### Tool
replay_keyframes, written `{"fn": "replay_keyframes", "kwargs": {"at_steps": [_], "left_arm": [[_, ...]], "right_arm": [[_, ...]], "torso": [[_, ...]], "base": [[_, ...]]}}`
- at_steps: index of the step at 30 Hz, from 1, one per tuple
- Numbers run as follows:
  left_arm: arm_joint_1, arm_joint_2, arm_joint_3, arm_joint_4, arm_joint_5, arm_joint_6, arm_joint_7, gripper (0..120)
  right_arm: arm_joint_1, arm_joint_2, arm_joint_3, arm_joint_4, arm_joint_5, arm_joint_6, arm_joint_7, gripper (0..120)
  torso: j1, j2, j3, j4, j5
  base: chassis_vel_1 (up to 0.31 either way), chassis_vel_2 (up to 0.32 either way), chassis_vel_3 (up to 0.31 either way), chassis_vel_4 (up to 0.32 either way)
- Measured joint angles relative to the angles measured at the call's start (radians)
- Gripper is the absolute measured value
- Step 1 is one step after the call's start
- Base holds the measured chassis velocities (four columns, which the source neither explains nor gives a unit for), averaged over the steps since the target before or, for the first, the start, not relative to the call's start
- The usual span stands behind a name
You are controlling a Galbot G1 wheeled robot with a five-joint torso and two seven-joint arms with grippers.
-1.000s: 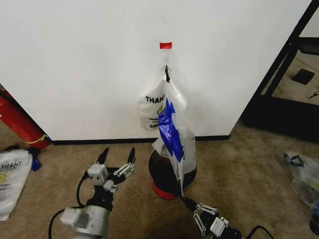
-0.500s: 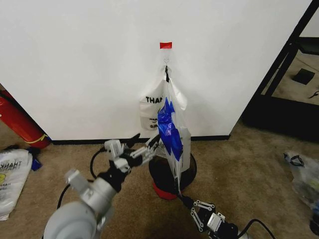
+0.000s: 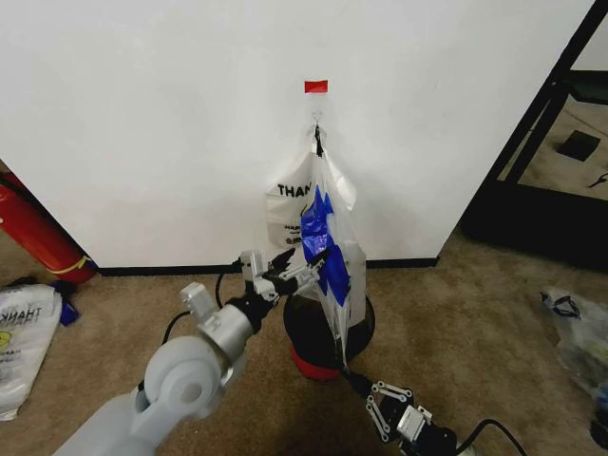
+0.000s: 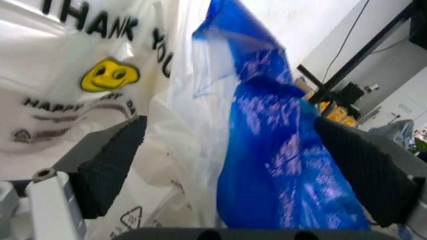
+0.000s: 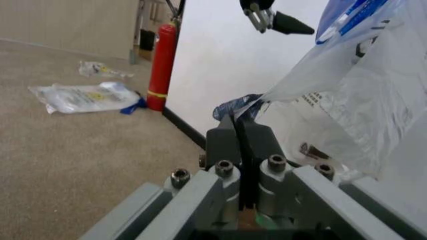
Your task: Pick up the garbage bag from the wall and place it over the trash bin.
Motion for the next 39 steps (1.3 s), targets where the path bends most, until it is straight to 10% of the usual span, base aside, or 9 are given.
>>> {"fn": "replay_keyframes", "kwargs": {"at_steps": [29, 39], "left_arm": [[0.01, -0.01, 0.006, -0.023, 0.018, -0.007, 0.014, 0], [0.02, -0.008, -0.026, -0.079, -0.003, -0.008, -0.001, 0]], "right_arm": [[0.003, 0.005, -0.006, 0.002, 0.002, -0.011, 0.021, 0], [-0.004, 0.013, -0.007, 0.019, 0.029, -0.04, 0.078, 7]], "torso": [[0.0, 0.0, 0.0, 0.0001, 0.0001], [0.0, 0.0, 0.0, 0.0, 0.0001]], "base": [[0.0, 0.0, 0.0, 0.0], [0.0, 0.0, 0.0, 0.0]]}}
